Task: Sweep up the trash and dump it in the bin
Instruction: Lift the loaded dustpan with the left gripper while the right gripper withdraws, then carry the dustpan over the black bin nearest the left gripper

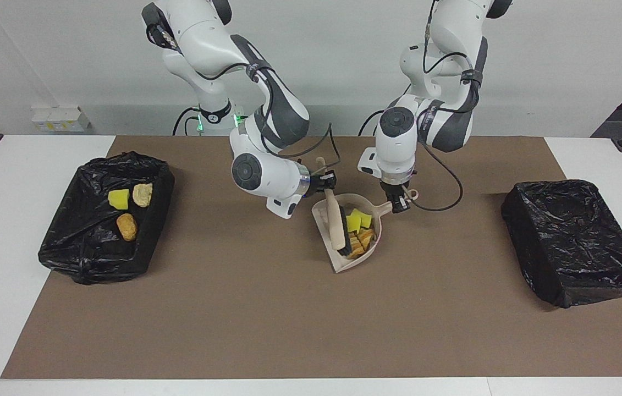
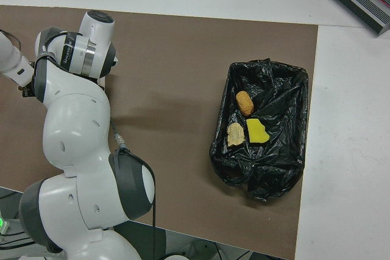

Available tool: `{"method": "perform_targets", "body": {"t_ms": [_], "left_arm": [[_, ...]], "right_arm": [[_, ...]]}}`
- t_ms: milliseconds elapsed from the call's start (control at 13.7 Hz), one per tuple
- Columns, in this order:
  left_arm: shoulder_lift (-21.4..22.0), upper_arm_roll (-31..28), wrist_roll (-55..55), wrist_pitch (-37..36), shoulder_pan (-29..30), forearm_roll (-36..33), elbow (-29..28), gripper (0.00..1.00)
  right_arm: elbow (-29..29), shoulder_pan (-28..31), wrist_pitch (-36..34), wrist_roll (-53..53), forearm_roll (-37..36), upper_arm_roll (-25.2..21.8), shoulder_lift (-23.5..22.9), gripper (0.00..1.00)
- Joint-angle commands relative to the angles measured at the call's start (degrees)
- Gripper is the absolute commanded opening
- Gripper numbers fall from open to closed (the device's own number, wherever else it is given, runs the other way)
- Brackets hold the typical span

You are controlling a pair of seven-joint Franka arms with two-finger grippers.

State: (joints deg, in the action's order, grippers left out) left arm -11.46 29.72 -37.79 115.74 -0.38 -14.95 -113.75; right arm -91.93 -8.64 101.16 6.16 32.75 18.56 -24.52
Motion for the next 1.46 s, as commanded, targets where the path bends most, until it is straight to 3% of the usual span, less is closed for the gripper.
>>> {"method": "perform_targets", "body": {"t_ms": [0, 293, 805, 1025, 1391], "left_arm": [[0.2, -0.2, 0.2, 0.2, 1.3, 2.8, -0.8, 0.00], [0.4, -0.3, -2.5, 0.6, 3.0, 4.4, -0.8, 0.00], [8.1, -7.7, -22.0, -0.2, 2.4, 12.3, -1.9, 0.00], [12.6, -16.2, -33.2, -4.5, 1.4, 15.4, -1.7, 0.00], [13.6, -31.4, -41.0, -5.3, -0.9, 15.4, 1.6, 0.00]], "right_arm": [[-1.7, 2.4, -3.4, 0.4, 1.1, 0.2, 4.4, 0.00], [-1.5, 5.9, -6.9, 4.1, -2.5, -0.1, 5.8, 0.00], [-2.5, 11.6, -14.8, 17.4, -26.5, -0.1, 6.7, 0.00], [-12.2, 13.7, -14.7, 15.7, -29.7, 0.2, 12.2, 0.00], [-23.6, 6.5, -5.5, 18.0, -23.4, 0.4, 19.0, 0.00]]}}
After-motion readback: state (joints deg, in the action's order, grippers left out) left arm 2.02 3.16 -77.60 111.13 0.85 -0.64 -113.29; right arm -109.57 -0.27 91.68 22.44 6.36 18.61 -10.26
